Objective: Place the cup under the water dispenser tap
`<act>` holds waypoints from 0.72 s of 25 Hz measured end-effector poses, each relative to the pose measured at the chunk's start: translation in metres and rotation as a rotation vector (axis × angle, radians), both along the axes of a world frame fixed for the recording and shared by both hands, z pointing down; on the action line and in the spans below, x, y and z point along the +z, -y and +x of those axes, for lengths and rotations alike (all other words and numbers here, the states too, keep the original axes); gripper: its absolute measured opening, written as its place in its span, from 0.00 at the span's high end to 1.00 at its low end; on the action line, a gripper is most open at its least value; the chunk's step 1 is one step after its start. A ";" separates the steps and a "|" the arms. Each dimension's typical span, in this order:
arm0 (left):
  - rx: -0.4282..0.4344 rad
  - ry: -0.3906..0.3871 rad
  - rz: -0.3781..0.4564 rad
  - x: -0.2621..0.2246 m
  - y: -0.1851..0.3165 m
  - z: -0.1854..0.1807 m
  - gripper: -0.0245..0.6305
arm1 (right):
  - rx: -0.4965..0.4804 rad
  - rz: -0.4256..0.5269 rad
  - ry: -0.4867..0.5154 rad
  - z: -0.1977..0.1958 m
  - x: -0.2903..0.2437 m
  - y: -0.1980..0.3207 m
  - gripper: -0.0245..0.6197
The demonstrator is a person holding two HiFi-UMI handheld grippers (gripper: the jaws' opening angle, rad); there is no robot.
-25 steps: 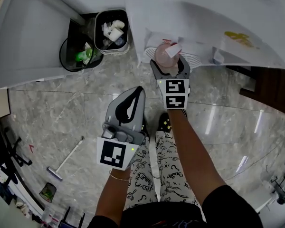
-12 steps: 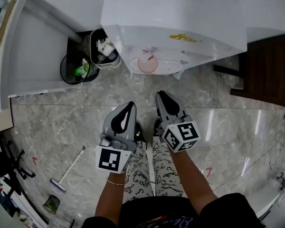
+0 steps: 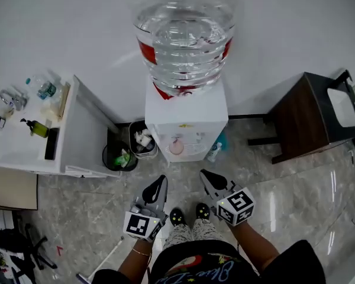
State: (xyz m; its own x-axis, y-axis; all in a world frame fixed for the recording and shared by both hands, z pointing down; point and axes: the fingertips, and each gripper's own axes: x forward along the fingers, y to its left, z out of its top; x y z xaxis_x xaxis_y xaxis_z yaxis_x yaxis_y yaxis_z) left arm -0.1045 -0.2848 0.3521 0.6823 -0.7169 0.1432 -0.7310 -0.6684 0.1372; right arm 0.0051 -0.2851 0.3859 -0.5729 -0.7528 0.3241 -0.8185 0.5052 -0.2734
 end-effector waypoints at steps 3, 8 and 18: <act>0.089 0.047 0.040 -0.038 -0.026 0.015 0.98 | 0.040 0.023 0.065 0.004 -0.047 -0.021 0.94; 0.067 0.005 0.052 -0.064 -0.037 0.017 0.98 | 0.027 0.067 0.112 0.002 -0.080 -0.049 0.94; -0.012 0.093 0.081 -0.063 -0.037 0.003 0.98 | -0.020 0.046 0.113 -0.008 -0.076 -0.059 0.94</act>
State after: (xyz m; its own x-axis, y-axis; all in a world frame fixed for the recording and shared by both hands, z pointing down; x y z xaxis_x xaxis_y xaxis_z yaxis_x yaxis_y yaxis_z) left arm -0.1015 -0.2474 0.2887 0.6602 -0.7367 0.1462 -0.7461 -0.6657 0.0142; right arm -0.0025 -0.2260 0.3099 -0.6185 -0.7537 0.2220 -0.7737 0.5351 -0.3391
